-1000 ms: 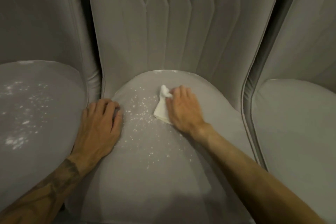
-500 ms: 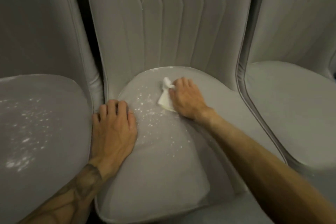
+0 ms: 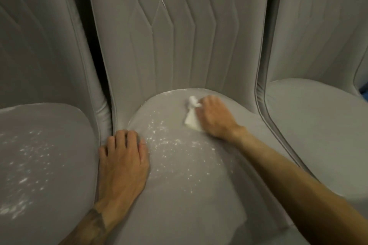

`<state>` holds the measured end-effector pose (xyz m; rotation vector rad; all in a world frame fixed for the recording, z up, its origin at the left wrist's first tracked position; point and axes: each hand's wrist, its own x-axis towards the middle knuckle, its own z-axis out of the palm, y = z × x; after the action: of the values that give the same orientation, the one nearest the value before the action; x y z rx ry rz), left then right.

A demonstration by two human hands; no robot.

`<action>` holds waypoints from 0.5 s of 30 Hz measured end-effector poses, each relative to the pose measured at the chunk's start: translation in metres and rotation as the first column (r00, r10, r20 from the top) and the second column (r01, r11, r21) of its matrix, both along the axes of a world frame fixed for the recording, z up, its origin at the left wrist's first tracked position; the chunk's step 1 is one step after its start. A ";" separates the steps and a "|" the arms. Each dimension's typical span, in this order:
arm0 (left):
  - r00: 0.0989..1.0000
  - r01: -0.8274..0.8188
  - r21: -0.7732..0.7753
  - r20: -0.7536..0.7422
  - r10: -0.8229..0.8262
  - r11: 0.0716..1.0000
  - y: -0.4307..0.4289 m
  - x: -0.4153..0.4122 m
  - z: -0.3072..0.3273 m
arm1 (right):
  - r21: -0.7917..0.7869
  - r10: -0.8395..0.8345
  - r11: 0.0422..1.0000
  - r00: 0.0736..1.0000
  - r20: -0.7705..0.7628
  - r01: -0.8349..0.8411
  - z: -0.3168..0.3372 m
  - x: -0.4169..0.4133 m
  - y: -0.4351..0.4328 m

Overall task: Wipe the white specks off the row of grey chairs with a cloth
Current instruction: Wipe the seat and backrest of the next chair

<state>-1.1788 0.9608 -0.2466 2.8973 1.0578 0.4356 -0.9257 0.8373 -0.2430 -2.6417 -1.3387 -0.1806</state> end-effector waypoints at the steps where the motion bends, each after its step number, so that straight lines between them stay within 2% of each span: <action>1: 1.000 0.001 0.001 0.003 -0.001 1.000 0.000 0.000 0.000 | -0.008 -0.133 0.991 0.991 0.017 0.134 0.002 0.022 -0.014; 2: 1.000 0.002 0.001 0.004 -0.002 1.000 0.000 0.000 0.000 | -0.012 -0.264 0.964 0.964 0.031 0.265 0.006 0.036 -0.025; 3: 1.000 0.000 0.004 0.007 0.000 1.000 0.000 0.001 0.000 | -0.024 -0.323 0.945 0.945 0.056 0.325 0.007 0.039 -0.028; 4: 1.000 -0.002 0.003 0.011 0.002 1.000 0.001 0.001 -0.001 | -0.041 -0.296 0.953 0.951 0.086 0.300 0.007 0.030 -0.024; 6: 1.000 0.002 -0.006 0.023 -0.002 1.000 0.002 0.001 0.000 | 0.008 -0.078 0.997 0.996 0.039 0.078 -0.007 -0.005 -0.012; 8: 1.000 0.005 -0.002 -0.001 -0.005 1.000 0.003 0.001 -0.001 | -0.014 0.147 0.989 0.989 0.030 -0.146 -0.013 -0.039 -0.020; 9: 0.999 0.014 0.015 -0.046 -0.013 1.000 0.004 0.000 -0.003 | -0.010 0.183 0.983 0.982 0.035 -0.183 -0.011 -0.038 -0.031; 11: 0.993 0.033 0.045 -0.114 -0.028 0.998 0.005 -0.001 -0.005 | 0.028 0.050 0.998 0.998 0.034 -0.051 -0.001 -0.010 -0.057; 14: 0.999 0.019 0.054 -0.043 -0.016 0.998 0.005 0.000 -0.006 | 0.012 -0.272 0.962 0.961 -0.057 0.273 0.013 0.033 -0.091; 15: 1.000 0.015 0.054 -0.007 -0.015 0.998 0.006 0.000 -0.007 | -0.019 -0.294 0.956 0.955 -0.030 0.294 0.014 0.029 -0.089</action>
<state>-1.1785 0.9665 -0.2536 2.9537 1.0407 0.4615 -0.8963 0.7483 -0.2294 -2.8312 -0.9329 -0.1654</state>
